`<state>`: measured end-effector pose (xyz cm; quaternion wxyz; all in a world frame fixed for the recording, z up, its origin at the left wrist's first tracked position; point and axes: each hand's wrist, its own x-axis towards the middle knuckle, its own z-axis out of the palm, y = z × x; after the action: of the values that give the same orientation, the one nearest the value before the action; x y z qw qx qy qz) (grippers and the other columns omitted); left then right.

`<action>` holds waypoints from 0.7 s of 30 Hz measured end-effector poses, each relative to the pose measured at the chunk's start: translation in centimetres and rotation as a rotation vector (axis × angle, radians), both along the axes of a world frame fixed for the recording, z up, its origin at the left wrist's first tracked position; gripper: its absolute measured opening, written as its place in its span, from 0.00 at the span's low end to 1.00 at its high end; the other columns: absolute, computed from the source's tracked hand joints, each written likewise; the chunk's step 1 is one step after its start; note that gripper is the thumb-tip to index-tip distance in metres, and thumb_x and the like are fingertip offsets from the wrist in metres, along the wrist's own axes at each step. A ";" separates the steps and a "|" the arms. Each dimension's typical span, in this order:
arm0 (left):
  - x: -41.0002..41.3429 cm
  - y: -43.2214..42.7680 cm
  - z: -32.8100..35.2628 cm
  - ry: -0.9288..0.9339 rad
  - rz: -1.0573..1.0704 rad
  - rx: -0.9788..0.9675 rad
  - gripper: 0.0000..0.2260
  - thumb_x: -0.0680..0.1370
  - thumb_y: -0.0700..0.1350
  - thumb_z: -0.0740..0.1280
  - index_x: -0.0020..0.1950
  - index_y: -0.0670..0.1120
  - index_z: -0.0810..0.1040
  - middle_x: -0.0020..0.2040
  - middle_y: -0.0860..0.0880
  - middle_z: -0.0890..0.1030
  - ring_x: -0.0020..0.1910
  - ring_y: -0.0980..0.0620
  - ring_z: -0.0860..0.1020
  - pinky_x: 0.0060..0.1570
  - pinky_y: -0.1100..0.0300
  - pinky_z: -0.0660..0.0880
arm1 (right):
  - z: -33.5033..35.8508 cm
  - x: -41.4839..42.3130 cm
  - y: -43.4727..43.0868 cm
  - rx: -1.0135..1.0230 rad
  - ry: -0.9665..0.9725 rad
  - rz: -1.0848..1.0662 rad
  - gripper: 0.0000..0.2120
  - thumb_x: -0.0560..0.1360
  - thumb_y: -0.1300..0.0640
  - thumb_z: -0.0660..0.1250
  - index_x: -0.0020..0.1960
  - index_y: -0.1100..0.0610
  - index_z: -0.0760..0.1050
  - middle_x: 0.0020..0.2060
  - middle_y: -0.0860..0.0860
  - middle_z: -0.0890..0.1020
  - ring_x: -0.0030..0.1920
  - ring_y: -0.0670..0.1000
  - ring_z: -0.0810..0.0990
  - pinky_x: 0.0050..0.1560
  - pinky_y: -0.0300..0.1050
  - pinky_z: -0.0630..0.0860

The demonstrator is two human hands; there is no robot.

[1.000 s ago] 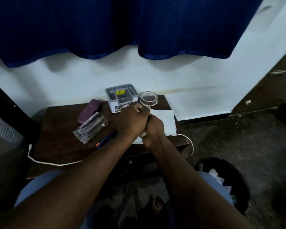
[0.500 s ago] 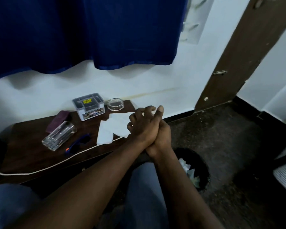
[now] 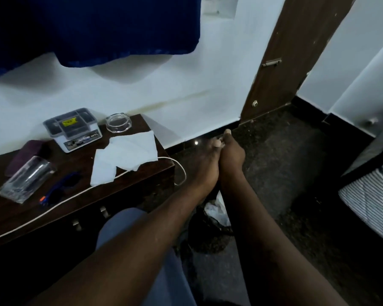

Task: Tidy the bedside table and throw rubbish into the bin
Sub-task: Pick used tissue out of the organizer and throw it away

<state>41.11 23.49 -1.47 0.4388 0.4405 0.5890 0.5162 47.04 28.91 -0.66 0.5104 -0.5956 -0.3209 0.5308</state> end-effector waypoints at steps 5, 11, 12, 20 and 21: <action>2.4 0.3 -5.0 0.347 0.103 -0.135 0.08 0.81 0.51 0.66 0.57 0.53 0.83 0.52 0.52 0.85 0.50 0.52 0.82 0.51 0.54 0.79 | -5.4 3.3 -0.9 -0.109 0.173 -0.092 0.21 0.83 0.56 0.61 0.32 0.56 0.75 0.25 0.50 0.77 0.29 0.49 0.76 0.34 0.42 0.73; 4.3 1.2 -12.6 0.324 -0.016 -0.379 0.07 0.76 0.42 0.70 0.41 0.53 0.77 0.44 0.51 0.83 0.45 0.48 0.82 0.47 0.49 0.82 | -13.3 7.1 -2.1 -0.298 -0.007 -0.053 0.10 0.79 0.63 0.60 0.48 0.58 0.80 0.48 0.59 0.85 0.46 0.58 0.83 0.47 0.54 0.80; 4.3 1.6 -13.5 0.287 -0.052 -0.413 0.09 0.76 0.41 0.70 0.41 0.54 0.78 0.46 0.50 0.83 0.46 0.48 0.83 0.47 0.49 0.83 | -14.2 7.5 -1.8 -0.312 -0.075 -0.043 0.11 0.80 0.63 0.60 0.48 0.56 0.80 0.49 0.58 0.85 0.46 0.57 0.83 0.48 0.54 0.81; 4.7 3.9 -16.1 0.364 -0.313 -0.407 0.20 0.77 0.36 0.69 0.68 0.50 0.78 0.62 0.50 0.81 0.61 0.51 0.78 0.61 0.53 0.77 | -19.0 8.4 0.6 -0.271 -0.303 -0.095 0.14 0.83 0.51 0.63 0.41 0.56 0.76 0.36 0.51 0.79 0.36 0.48 0.75 0.37 0.45 0.70; 4.7 4.2 -16.2 0.417 -0.304 -0.374 0.19 0.77 0.37 0.69 0.67 0.50 0.78 0.62 0.49 0.81 0.60 0.50 0.79 0.60 0.53 0.78 | -19.0 8.4 0.8 -0.267 -0.305 -0.084 0.15 0.83 0.51 0.63 0.40 0.55 0.75 0.36 0.50 0.79 0.35 0.47 0.75 0.36 0.44 0.70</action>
<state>45.78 27.69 -17.69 0.4540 0.5317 0.6783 0.2260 55.48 29.75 -19.65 0.3944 -0.7442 -0.2961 0.4505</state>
